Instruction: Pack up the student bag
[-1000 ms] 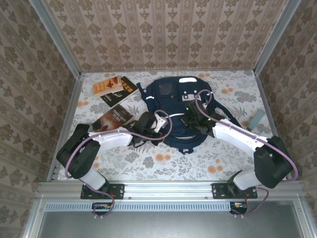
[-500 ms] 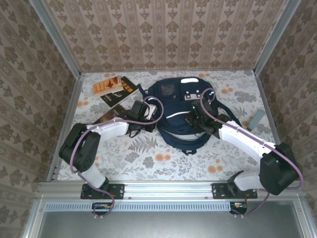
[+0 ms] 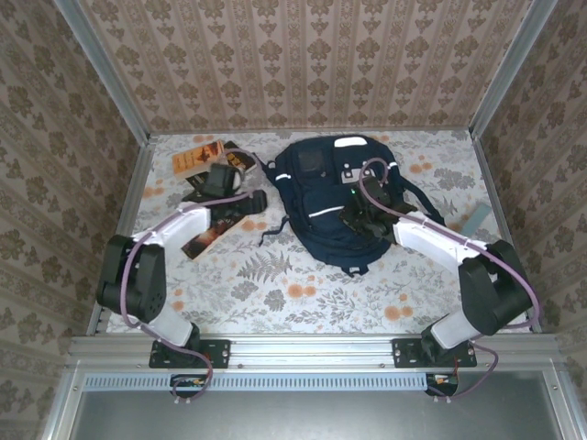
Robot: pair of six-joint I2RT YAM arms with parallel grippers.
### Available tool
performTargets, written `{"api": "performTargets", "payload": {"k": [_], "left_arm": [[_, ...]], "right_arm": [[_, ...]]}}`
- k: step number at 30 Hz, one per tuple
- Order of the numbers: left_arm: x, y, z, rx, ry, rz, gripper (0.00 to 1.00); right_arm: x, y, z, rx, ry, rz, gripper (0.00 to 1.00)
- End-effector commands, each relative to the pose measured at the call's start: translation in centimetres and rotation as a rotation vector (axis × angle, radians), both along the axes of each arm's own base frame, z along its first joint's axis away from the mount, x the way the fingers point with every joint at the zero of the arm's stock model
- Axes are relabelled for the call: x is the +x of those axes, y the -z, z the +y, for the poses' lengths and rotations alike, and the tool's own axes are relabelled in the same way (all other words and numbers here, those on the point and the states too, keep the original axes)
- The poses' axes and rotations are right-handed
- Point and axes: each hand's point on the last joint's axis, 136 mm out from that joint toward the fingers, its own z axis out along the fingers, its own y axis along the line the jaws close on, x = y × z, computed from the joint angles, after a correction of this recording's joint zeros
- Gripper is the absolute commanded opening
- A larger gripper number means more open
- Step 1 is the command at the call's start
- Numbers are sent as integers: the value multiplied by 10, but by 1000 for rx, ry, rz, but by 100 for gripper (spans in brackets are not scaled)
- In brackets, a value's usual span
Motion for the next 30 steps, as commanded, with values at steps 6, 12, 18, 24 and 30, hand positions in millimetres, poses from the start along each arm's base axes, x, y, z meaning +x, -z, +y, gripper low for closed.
{"api": "performTargets", "payload": {"k": [6,12,18,24,30], "left_arm": [[-23,50,106,21,-385,241,100],[-43,80,106,-16,-421,375,100],[-76,93,76,-109,-380,463,100],[-108,82,17,-326,-302,522,100],[-120,56,-23,-517,-217,515,98]], "right_arm": [[11,-23,22,-18,-163,-90,74],[-7,-35,3,-64,-150,-114,84],[-22,-55,-6,-86,-154,-148,84],[-27,-55,5,-96,-180,-149,81],[-30,-52,34,-89,-248,-162,79]]}}
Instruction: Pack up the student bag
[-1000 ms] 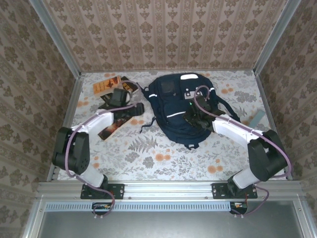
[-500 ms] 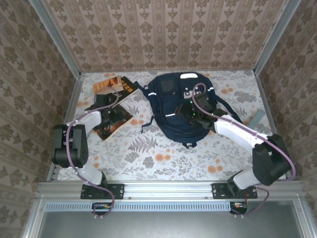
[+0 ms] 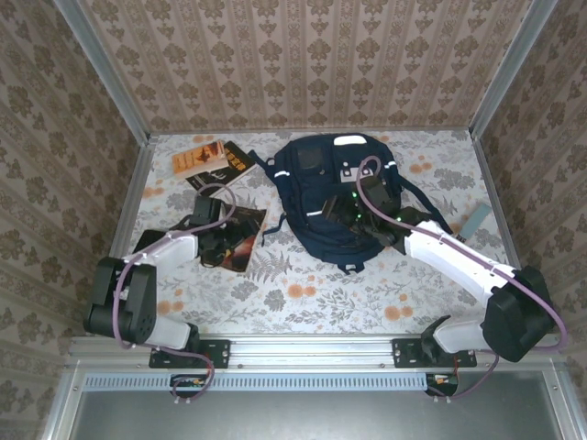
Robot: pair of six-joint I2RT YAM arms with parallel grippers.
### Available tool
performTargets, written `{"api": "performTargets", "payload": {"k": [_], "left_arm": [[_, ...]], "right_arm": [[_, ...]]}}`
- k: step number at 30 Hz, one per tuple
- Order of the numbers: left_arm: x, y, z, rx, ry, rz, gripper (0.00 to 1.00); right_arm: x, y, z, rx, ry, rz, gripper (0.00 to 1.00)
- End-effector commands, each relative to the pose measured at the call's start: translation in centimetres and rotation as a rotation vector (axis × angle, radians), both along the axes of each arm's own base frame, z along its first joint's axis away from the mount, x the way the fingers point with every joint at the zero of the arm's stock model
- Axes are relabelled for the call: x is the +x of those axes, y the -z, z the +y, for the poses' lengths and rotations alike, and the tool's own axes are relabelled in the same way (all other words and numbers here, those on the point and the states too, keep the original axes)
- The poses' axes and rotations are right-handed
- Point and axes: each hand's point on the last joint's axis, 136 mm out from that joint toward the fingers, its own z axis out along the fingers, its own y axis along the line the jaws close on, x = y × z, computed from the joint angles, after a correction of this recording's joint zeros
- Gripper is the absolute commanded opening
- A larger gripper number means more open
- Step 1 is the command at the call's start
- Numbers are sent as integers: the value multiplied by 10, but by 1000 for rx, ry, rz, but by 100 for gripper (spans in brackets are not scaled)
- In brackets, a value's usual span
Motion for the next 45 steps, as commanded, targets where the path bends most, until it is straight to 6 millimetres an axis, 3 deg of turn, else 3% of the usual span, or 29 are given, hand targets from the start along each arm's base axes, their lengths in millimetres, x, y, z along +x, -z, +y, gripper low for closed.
{"api": "performTargets", "payload": {"k": [1,5,8,13,18,31,37,45], "left_arm": [[-23,-10,-22,-163,25,102,98],[-9,-32,17,-7,8,22,98],[-3,-36,51,81,-41,3,98],[-4,-13,92,192,-109,51,98],[-10,11,98,200,-110,110,96],[-22,23,75,78,-48,127,80],[-24,15,63,10,-16,104,79],[-28,8,27,-178,56,91,76]], "right_arm": [[-2,7,17,-45,-46,2,78],[-9,11,55,-76,-134,4,75],[-17,18,94,-91,-208,14,73],[-28,44,162,-105,-328,77,63],[-29,75,200,-143,-364,158,52],[-32,128,222,-131,-368,297,50],[-28,144,215,-157,-361,326,46],[-22,160,194,-210,-338,356,36]]}}
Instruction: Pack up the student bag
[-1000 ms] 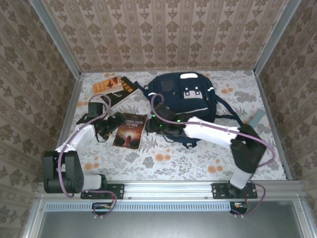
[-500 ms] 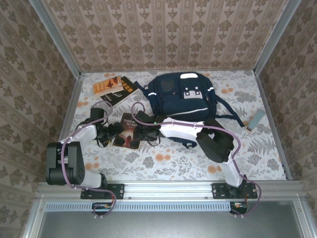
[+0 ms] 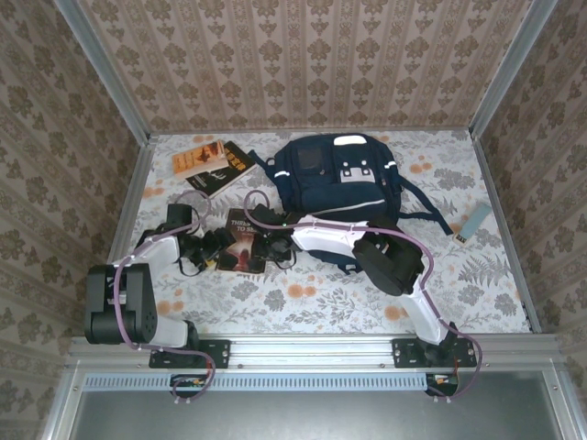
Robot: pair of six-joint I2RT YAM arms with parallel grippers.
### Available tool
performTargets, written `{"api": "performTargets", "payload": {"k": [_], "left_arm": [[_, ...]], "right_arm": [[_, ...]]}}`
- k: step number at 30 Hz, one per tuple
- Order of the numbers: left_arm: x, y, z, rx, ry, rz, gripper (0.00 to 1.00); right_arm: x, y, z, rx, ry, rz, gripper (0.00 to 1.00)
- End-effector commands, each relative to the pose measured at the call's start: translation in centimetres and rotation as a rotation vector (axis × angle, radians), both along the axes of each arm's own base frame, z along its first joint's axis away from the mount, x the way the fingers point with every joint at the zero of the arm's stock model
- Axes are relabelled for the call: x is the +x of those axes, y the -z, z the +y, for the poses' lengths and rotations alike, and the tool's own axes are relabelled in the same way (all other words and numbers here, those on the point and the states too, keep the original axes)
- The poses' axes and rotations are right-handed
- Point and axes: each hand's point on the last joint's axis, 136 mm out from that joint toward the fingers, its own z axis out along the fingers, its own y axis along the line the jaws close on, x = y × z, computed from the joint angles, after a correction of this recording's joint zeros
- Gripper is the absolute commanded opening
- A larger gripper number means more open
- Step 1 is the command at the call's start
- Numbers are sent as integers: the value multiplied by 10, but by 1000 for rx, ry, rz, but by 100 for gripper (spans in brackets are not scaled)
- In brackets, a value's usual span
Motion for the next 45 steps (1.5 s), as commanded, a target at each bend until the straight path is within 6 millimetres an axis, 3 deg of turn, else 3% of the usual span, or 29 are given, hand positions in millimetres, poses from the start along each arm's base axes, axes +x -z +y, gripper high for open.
{"api": "performTargets", "payload": {"k": [1,5,12,34,45], "left_arm": [[-11,-10,-37,-184,89,6,76],[-12,-15,-49,-239,119,-3,76],[-7,-36,-73,-387,162,-52,66],[-4,-79,-91,-573,180,-141,53],[4,-53,-85,-475,150,-88,45]], "right_arm": [[-1,21,-21,-73,14,41,35],[1,28,-31,-76,18,60,33],[1,36,-34,-18,9,107,31],[4,38,-44,3,20,121,27],[6,37,-47,-1,21,119,27]]}}
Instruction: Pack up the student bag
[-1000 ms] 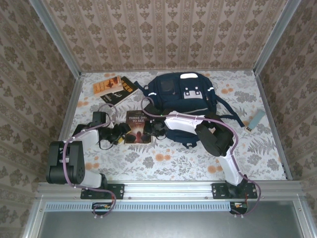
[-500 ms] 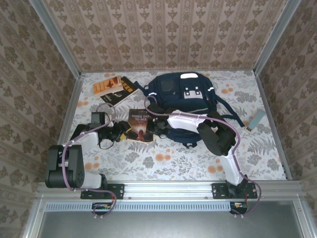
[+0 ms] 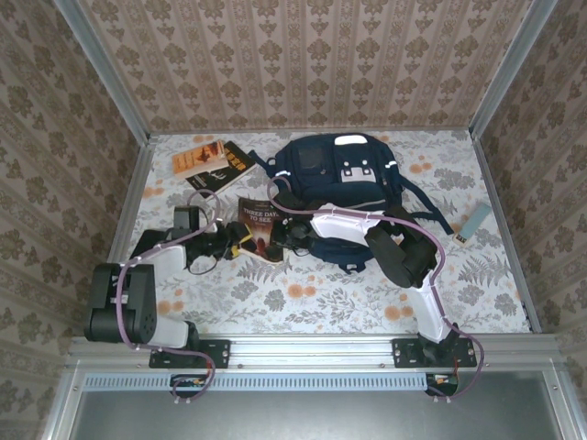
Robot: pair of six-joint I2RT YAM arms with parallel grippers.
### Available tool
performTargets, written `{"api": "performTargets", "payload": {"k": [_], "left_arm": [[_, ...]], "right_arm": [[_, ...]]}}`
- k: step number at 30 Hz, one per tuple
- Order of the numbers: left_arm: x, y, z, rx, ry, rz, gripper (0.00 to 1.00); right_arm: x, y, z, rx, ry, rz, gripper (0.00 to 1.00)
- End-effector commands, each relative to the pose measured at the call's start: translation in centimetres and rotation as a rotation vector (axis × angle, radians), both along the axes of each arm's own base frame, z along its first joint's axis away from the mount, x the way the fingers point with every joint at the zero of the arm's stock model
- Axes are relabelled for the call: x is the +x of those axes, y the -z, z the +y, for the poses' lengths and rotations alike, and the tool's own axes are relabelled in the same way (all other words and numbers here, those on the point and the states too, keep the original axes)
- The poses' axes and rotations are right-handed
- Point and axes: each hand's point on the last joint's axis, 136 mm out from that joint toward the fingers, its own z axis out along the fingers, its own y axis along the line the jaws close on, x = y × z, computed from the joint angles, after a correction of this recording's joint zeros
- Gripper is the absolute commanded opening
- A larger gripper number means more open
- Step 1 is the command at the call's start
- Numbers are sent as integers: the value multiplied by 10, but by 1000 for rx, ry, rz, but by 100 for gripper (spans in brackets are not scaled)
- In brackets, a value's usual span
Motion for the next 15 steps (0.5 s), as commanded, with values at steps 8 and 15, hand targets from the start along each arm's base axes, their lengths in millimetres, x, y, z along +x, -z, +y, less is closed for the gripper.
{"api": "performTargets", "payload": {"k": [8,15], "left_arm": [[4,-1,0,71,35,-10,13],[17,-54,14,101,-22,-188,8]], "right_arm": [[-16,3,-3,0,-64,23,35],[-6,-87,-14,111,-89,-181,69]]}}
